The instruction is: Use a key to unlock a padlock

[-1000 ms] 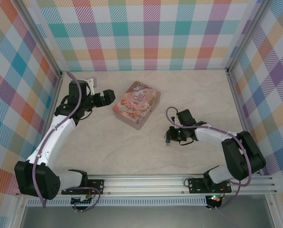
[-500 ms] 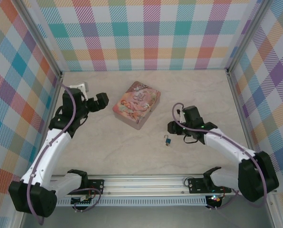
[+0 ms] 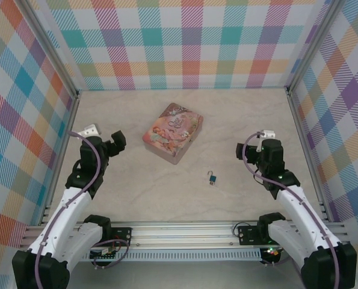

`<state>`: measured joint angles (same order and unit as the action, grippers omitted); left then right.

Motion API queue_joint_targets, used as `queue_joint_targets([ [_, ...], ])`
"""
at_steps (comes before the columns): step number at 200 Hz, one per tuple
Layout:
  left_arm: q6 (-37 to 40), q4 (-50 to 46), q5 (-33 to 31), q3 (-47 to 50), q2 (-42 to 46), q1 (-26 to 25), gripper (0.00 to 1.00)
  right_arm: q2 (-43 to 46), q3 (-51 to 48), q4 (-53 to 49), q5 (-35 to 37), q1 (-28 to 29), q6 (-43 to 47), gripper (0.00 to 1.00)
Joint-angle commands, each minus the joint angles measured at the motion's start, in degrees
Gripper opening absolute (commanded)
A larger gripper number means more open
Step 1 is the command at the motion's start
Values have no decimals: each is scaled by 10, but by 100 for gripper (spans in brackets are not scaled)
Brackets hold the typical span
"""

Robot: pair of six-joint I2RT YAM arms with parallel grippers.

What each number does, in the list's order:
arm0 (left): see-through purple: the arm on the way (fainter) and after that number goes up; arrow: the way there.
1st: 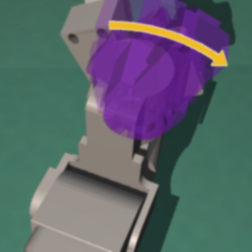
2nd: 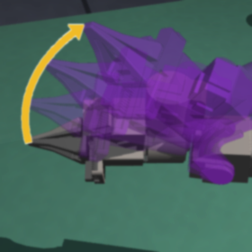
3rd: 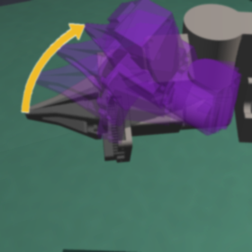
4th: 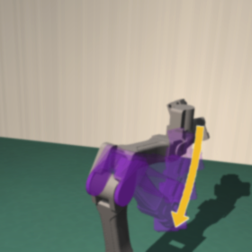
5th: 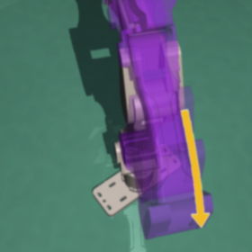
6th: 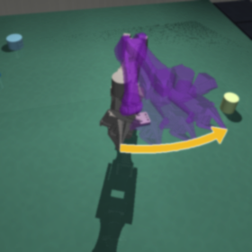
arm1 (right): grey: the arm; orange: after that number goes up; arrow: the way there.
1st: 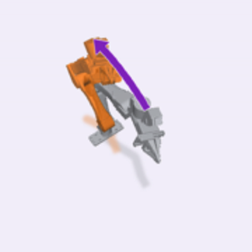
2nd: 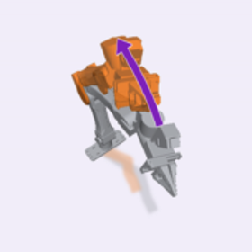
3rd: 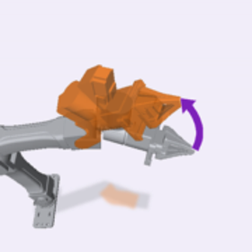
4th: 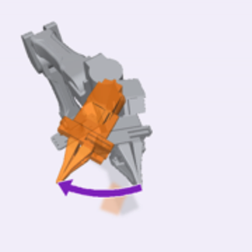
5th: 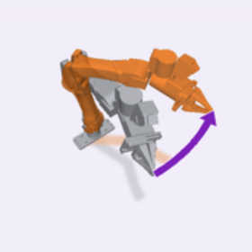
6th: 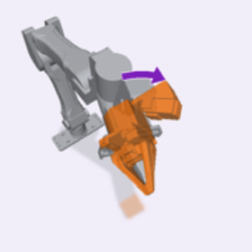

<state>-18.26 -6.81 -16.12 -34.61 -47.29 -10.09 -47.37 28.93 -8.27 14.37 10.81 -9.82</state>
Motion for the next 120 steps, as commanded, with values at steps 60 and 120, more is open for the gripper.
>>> queue_joint_targets([
  [60,59,73,-67,62,-48,-4,100,-77,-132,253,-34,-84,39,100],
  [120,103,182,-87,107,-109,-6,100,-209,-145,510,-92,-94,73,100],
])
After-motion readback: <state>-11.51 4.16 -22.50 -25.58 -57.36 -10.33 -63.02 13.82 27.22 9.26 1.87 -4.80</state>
